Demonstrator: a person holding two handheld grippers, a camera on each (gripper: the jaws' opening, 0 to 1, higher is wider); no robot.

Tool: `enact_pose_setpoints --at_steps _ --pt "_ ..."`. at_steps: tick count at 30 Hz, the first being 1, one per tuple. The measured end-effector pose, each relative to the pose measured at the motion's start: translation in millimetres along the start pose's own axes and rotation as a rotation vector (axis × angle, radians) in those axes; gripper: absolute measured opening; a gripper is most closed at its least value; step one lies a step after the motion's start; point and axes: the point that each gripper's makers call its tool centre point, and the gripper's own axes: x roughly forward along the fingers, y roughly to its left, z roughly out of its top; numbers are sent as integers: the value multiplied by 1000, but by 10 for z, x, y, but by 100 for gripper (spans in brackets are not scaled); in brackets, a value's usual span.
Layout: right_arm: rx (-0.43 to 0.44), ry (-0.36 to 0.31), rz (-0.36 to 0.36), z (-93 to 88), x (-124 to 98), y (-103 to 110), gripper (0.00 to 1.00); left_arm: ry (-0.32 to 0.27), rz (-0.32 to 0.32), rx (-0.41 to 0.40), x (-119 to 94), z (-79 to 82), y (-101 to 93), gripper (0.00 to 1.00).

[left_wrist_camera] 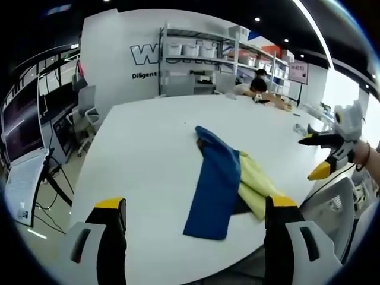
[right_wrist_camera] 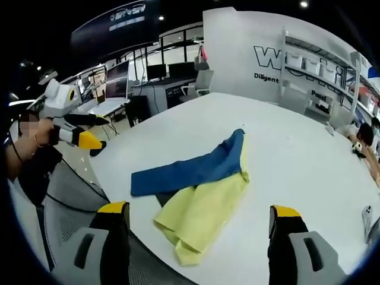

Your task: Fold the garment on the visible template until the final outline fits inside the template.

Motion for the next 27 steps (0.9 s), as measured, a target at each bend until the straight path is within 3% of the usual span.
enact_pose_setpoints --at_steps 10,27 --pt "-32 -17 46 19 195 208 92 -9 -8 5 -25 -9 -6 96" --pt "-111 8 159 -58 604 640 85 14 -21 19 24 -94 17 95"
